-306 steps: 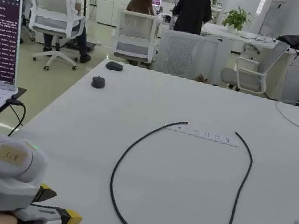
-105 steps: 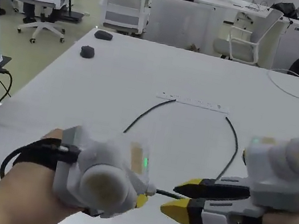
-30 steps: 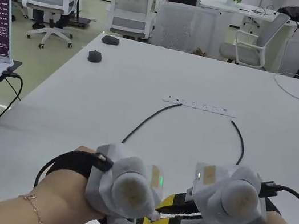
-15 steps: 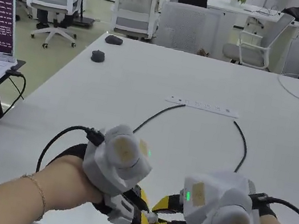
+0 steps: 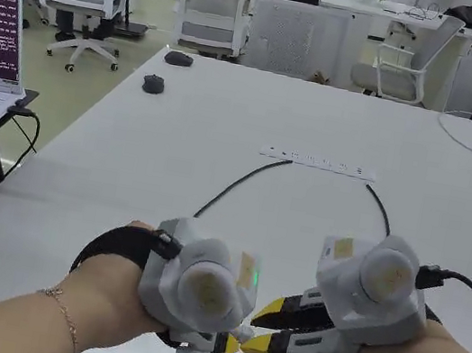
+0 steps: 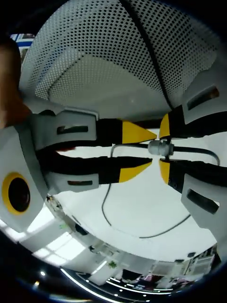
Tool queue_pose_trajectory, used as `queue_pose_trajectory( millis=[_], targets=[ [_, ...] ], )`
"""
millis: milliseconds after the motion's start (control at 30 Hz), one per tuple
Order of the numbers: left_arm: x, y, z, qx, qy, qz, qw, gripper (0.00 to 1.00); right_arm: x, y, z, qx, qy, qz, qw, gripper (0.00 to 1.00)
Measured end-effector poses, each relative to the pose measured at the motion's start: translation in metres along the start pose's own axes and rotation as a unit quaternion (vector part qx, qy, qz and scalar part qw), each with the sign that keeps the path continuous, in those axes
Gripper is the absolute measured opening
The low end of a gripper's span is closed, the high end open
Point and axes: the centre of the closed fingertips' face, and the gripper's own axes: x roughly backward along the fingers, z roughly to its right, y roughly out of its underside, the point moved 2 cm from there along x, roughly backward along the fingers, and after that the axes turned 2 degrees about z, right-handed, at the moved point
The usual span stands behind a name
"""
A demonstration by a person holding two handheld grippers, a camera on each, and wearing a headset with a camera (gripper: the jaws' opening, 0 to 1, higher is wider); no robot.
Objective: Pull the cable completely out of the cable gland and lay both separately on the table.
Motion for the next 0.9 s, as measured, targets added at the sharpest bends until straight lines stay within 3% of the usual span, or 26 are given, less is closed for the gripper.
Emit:
queue_pose_trajectory(
  millis=[200,333,500,533,600,667,700,733,900],
  targets=[
    [0.001,-0.007,0.003,-0.047,-0.003,0.005,0.9989,0.17,-0.001,0.003,-0.007,-0.012,-0.015,-0.003,0.9998,0.13],
    [0.001,-0.006,0.005,-0.049,0.002,0.005,0.9988,0.17,-0.002,0.005,-0.009,-0.017,-0.015,-0.007,0.9997,0.13],
    [0.001,-0.004,0.003,0.022,0.014,0.020,0.9995,0.17,-0.003,0.003,-0.010,0.052,0.000,-0.015,0.9985,0.13],
    [0.000,-0.002,0.006,0.062,0.031,0.022,0.9973,0.17,-0.004,0.003,-0.012,0.069,-0.004,-0.020,0.9974,0.12],
    [0.000,0.002,0.007,0.103,0.049,0.030,0.9931,0.17,-0.007,0.005,-0.015,0.102,-0.004,-0.031,0.9943,0.12],
    [0.000,0.004,0.006,0.121,0.050,0.032,0.9908,0.17,-0.008,0.003,-0.016,0.132,0.002,-0.034,0.9906,0.12],
    [0.001,0.004,0.004,0.144,0.052,0.036,0.9875,0.17,-0.008,0.001,-0.016,0.147,0.004,-0.036,0.9885,0.12],
    [0.002,0.005,0.003,0.154,0.051,0.038,0.9860,0.17,-0.008,0.000,-0.017,0.146,0.007,-0.031,0.9887,0.12],
    [0.006,0.008,-0.004,0.230,0.057,0.061,0.9695,0.16,-0.005,-0.006,-0.013,0.190,0.023,-0.023,0.9813,0.11]
  ],
)
